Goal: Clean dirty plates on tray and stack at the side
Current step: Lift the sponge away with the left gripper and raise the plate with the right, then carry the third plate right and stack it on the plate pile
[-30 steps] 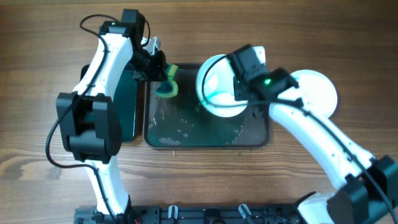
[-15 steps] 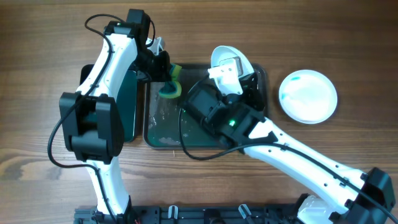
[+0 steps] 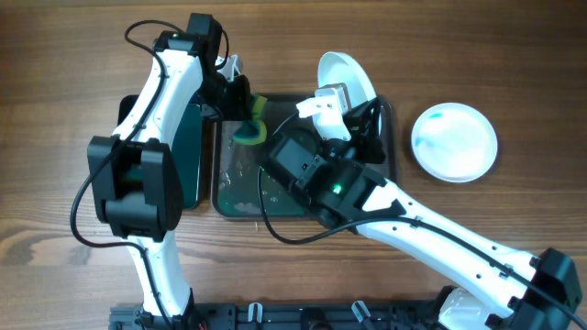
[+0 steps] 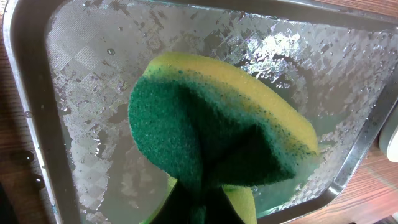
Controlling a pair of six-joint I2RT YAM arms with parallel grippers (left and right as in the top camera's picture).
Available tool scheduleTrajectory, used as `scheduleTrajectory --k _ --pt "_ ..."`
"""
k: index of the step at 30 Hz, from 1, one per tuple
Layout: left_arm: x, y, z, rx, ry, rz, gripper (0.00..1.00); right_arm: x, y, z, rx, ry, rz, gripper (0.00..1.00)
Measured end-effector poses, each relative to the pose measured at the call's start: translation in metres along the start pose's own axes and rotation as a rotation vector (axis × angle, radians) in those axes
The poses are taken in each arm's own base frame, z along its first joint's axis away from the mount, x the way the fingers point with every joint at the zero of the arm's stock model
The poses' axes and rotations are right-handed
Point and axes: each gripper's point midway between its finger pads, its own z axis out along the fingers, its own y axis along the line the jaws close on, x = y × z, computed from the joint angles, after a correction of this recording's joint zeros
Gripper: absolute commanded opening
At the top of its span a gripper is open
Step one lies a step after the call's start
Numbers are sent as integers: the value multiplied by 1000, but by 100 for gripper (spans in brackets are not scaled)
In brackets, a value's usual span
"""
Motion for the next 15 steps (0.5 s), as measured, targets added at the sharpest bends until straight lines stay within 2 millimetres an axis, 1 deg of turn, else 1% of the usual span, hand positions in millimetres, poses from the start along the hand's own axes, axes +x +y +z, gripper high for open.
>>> scheduleTrajectory --k 2,3,4,6,8,10,11,13,15 --pt "0 0 0 0 0 0 4 12 24 7 -149 77 8 4" --pt "0 0 0 0 0 0 4 18 31 11 -199 109 13 4" --pt "0 0 0 0 0 0 4 28 48 15 -312 176 29 4" --pt "0 0 0 0 0 0 4 46 70 23 -485 298 71 4" --pt "0 0 0 0 0 0 4 59 85 28 -643 408 133 4" --pt "0 0 0 0 0 0 4 67 94 34 -784 504 220 4" --pt "0 0 0 0 0 0 4 71 95 39 -845 548 269 4" --pt "0 0 0 0 0 0 4 77 91 50 -932 625 368 4" --pt "0 0 0 -1 0 0 4 86 78 69 -978 691 482 4"
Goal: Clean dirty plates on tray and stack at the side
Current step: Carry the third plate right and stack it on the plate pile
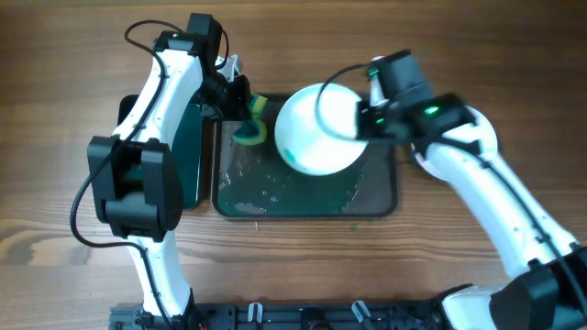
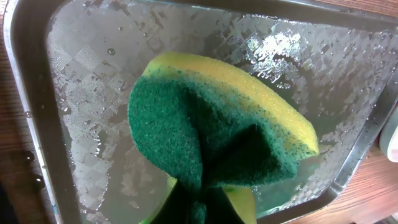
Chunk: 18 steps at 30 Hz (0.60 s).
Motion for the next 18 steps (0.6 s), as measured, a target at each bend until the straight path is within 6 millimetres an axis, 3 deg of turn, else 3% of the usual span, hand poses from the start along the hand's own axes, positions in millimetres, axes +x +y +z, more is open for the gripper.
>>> scheduleTrajectory --k 5,10,11,12,15,18 --pt "0 0 0 0 0 0 4 -8 -94 -17 -15 23 298 4" --pt "0 0 0 0 0 0 4 17 -180 -38 121 55 532 4" --pt "0 0 0 0 0 0 4 18 -185 -40 133 53 543 4" --pt "0 0 0 -1 0 0 4 29 -218 -50 222 47 613 5" --pt "0 1 0 -3 -1 0 4 42 -248 -61 344 50 664 4" --pt "0 1 0 -3 -1 0 4 46 -261 -66 426 48 677 5"
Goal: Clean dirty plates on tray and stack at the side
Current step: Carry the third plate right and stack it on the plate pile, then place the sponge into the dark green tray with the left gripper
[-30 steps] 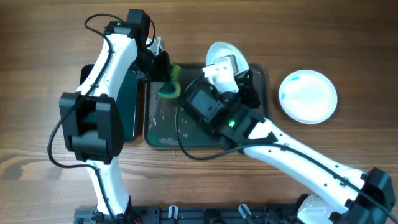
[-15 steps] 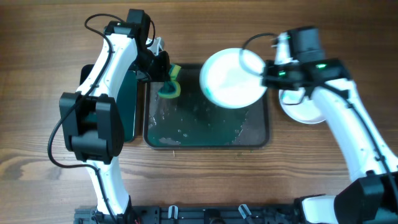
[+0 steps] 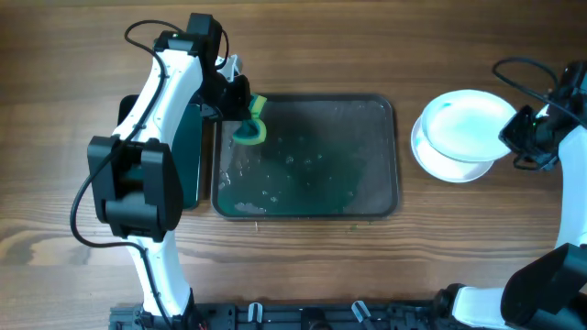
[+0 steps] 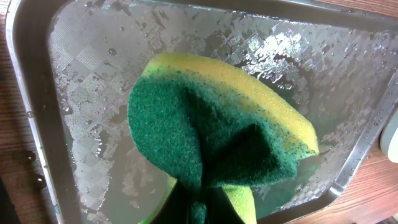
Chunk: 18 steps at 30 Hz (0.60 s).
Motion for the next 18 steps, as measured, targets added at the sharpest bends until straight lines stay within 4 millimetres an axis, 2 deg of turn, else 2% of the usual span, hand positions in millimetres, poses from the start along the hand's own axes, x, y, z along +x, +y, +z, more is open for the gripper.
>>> scheduleTrajectory --k 5,10,12,13,15,18 --pt "-1 0 0 1 -3 1 4 -4 -11 15 79 6 16 4" --pt "-4 -1 0 4 -16 6 4 2 -11 52 112 96 10 4" --pt "-4 -1 0 4 -17 6 4 8 -8 68 117 140 -2 22" --pt "-4 -1 0 4 -17 7 4 11 -5 73 117 156 -4 27" --pt "-4 -1 0 4 -17 7 4 15 0 77 105 174 -14 33" --pt "-4 -1 0 4 -15 6 4 20 7 76 69 196 -30 35"
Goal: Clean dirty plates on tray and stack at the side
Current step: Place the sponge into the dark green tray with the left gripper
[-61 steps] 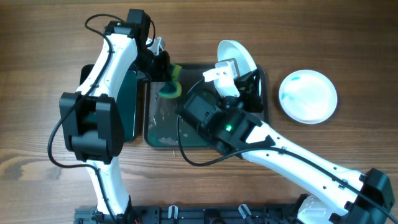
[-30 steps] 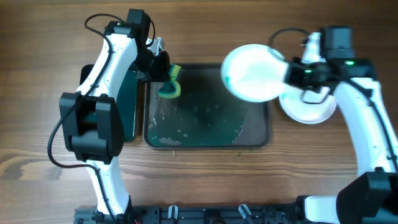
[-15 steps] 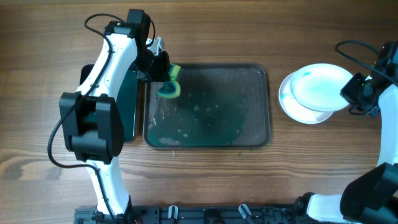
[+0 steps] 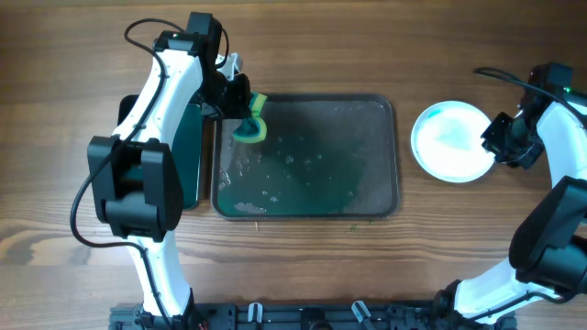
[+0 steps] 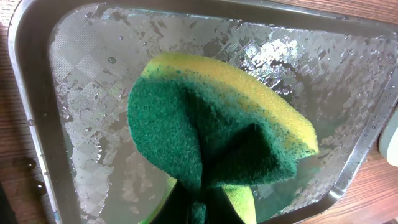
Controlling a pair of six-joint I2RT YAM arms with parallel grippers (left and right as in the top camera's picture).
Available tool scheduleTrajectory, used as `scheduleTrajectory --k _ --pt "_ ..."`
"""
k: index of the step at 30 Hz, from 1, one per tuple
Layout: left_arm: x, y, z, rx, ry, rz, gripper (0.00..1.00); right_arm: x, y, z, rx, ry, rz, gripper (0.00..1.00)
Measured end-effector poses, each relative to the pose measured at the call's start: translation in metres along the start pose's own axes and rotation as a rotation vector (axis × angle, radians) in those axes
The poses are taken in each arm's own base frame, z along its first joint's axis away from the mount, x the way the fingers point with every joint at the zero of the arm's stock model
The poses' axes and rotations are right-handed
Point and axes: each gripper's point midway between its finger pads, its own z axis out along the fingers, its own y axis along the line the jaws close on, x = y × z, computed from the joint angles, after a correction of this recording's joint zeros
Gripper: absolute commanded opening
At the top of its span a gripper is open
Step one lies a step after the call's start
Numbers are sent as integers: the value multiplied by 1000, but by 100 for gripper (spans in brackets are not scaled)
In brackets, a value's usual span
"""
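Note:
A wet metal tray lies mid-table with no plates on it. My left gripper hangs over its far left corner, shut on a yellow-and-green sponge. The left wrist view shows the folded sponge pinched in the left gripper above the tray's puddled floor. White plates sit stacked on the wood to the right of the tray. My right gripper is at the stack's right rim; its jaws cannot be made out.
A dark green board lies against the tray's left side, under the left arm. The right arm's cable loops above the plates. Bare wood surrounds the tray and the stack.
The white plate, held slightly off-centre over the stack, now rests flush on it. My right gripper has shifted a little left and down to its right rim. The left gripper still holds the sponge.
My right gripper first held a white plate tilted at the tray's far edge, then held it over the tray's middle. It then had the plate over the plate at the right side, where it now lies stacked. The left gripper kept the sponge over the tray's corner throughout.

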Motion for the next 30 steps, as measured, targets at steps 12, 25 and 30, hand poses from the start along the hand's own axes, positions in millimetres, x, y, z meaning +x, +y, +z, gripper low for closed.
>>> scheduleTrajectory --k 12,25,30 --pt "44 91 -105 -381 -20 -222 4 30 88 -80 -320 -72 -273 46" --pt "43 189 -27 -446 -110 -442 48 61 138 -86 -371 -75 -461 45" --pt "48 182 -38 -441 -76 -450 68 63 136 -85 -365 -67 -484 61"
